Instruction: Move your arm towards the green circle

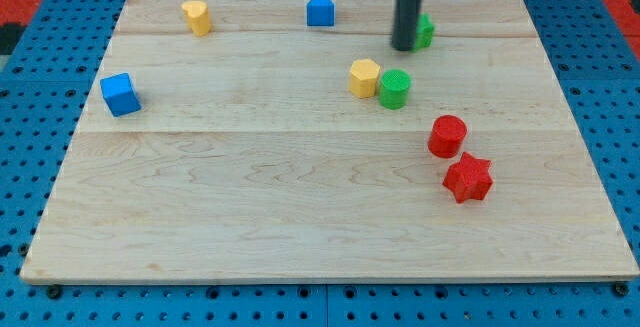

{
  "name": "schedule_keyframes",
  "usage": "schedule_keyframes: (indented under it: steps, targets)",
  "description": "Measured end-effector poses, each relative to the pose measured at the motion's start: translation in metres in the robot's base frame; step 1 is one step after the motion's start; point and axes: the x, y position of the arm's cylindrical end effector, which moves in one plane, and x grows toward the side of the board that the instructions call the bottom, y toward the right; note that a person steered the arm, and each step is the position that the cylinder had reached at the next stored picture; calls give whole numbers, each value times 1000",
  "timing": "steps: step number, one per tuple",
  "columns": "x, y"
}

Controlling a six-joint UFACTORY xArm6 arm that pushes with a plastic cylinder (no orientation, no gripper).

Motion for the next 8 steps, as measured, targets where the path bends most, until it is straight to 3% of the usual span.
schedule_keyframes:
  steps: [2, 3, 5, 8]
  targets:
    - [-37, 57]
    - [10, 90]
    - [17, 133]
    - [18, 138]
